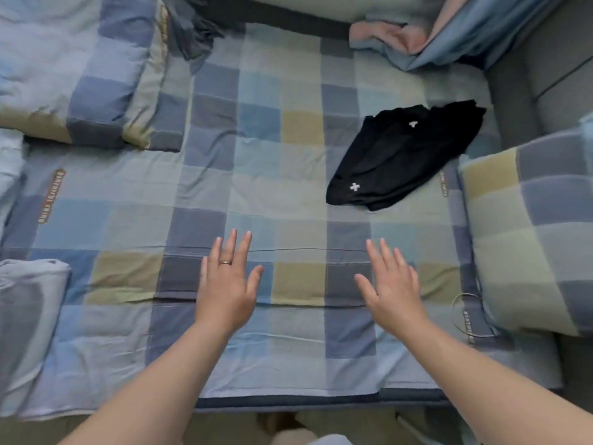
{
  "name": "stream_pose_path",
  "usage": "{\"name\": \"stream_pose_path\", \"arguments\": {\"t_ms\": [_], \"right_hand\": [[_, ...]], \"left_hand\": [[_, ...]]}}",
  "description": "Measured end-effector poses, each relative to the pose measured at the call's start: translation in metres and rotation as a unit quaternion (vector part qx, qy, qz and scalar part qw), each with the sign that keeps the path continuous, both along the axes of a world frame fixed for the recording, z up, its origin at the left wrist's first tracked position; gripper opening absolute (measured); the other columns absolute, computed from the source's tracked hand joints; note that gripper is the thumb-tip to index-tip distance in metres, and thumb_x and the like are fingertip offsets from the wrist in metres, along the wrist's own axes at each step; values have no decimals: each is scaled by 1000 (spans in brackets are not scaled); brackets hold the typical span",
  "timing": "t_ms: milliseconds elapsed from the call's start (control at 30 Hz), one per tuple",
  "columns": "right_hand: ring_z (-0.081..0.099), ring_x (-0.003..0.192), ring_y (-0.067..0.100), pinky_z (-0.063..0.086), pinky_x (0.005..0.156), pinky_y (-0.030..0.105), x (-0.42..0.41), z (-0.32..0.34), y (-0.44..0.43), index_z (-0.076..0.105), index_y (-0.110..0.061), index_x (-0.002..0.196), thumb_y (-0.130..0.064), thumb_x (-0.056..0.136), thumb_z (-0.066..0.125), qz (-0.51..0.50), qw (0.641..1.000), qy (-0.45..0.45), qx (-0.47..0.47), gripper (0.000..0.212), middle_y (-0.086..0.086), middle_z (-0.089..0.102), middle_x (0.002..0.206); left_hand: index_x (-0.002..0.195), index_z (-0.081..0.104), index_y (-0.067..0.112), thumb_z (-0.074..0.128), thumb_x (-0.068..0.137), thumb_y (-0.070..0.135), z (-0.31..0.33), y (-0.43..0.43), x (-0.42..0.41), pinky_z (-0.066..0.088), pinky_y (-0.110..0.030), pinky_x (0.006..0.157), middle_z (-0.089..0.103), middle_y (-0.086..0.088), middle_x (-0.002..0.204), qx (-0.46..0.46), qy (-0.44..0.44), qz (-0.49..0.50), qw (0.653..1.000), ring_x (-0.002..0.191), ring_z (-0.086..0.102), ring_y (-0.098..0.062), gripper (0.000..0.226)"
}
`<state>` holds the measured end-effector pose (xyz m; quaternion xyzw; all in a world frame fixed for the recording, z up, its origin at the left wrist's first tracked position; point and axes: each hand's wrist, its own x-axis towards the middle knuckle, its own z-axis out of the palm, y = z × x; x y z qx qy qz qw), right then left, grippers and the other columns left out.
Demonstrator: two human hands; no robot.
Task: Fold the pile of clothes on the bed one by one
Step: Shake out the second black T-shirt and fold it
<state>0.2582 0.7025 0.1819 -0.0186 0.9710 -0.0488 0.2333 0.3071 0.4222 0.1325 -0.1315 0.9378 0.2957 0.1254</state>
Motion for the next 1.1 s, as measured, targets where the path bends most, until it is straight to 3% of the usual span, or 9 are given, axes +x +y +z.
{"name": "stream_pose_path", "arguments": {"t_ms": [167, 333, 433, 600, 767, 867, 933, 1000, 1100], "right_hand": [[-8, 154, 15, 4, 123, 44, 12, -27, 113, -4, -40, 158, -53, 102, 33, -93, 995, -17, -14, 68, -13, -8, 167], [-4, 155, 16, 8, 122, 44, -11, -102, 149, -5, -41, 158, -68, 86, 10, -97, 995, -21, -28, 78, -13, -6, 167], [-4, 155, 18, 7, 123, 44, -43, -168, 154, -5, -38, 158, -63, 90, 16, -95, 994, -20, -42, 75, -12, -7, 168], [-2, 155, 22, 7, 123, 47, -125, -281, 147, -5, -37, 159, -50, 103, 38, -62, 996, 33, -51, 72, -11, -8, 168], [-7, 154, 27, 3, 120, 63, -207, -357, 119, -4, -42, 158, -52, 102, 36, -69, 994, 72, -54, 69, -13, -10, 167], [-8, 154, 25, -3, 116, 68, -216, -388, 112, 2, -43, 158, -56, 102, 22, -70, 990, 124, 5, 60, -12, -7, 168], [-7, 155, 23, -4, 117, 66, -214, -396, 111, 4, -43, 158, -56, 102, 18, -70, 987, 142, 28, 59, -12, -5, 168], [-8, 155, 20, -5, 117, 65, -218, -393, 113, 4, -45, 157, -58, 101, 18, -64, 991, 118, 18, 59, -14, -7, 168], [-4, 155, 20, -3, 117, 64, -231, -369, 121, 17, -47, 154, -56, 103, 25, -77, 995, 20, -53, 53, -15, -1, 167]], "left_hand": [[160, 12, 34, 40, 105, 44, -27, 100, -27, 9, -44, 125, 4, 7, 169, 6, -44, -95, 995, 156, -1, -21, 63], [160, 9, 34, 39, 105, 47, -86, 146, -85, 10, -39, 125, 2, 4, 169, -43, -49, -195, 979, 156, 1, -22, 65], [160, 10, 33, 39, 105, 47, -142, 158, -131, 11, -41, 125, 0, 2, 170, -70, -47, -252, 964, 156, 1, -25, 64], [161, 16, 25, 55, 102, 38, -234, 171, -233, 20, -42, 123, 5, -1, 170, -44, -98, -202, 973, 154, 17, -27, 72], [160, 19, 15, 64, 97, 30, -281, 194, -315, 23, -35, 120, 20, -6, 167, -38, -22, -229, 972, 149, 28, -27, 79], [150, 44, 15, 64, 96, 27, -307, 205, -341, 36, -42, 114, 41, -8, 154, -47, 58, -214, 974, 138, 42, -33, 59], [128, 64, 13, 61, 96, 20, -321, 206, -345, 44, -40, 102, 55, -9, 133, -39, 117, -186, 975, 120, 53, -33, 33], [108, 68, 11, 57, 98, 16, -320, 205, -340, 47, -39, 91, 60, -8, 113, -34, 120, -172, 977, 105, 57, -33, 16], [97, 64, 18, 56, 98, 22, -293, 209, -318, 48, -42, 83, 64, -5, 99, -64, 78, -234, 967, 97, 58, -34, 10]]}}
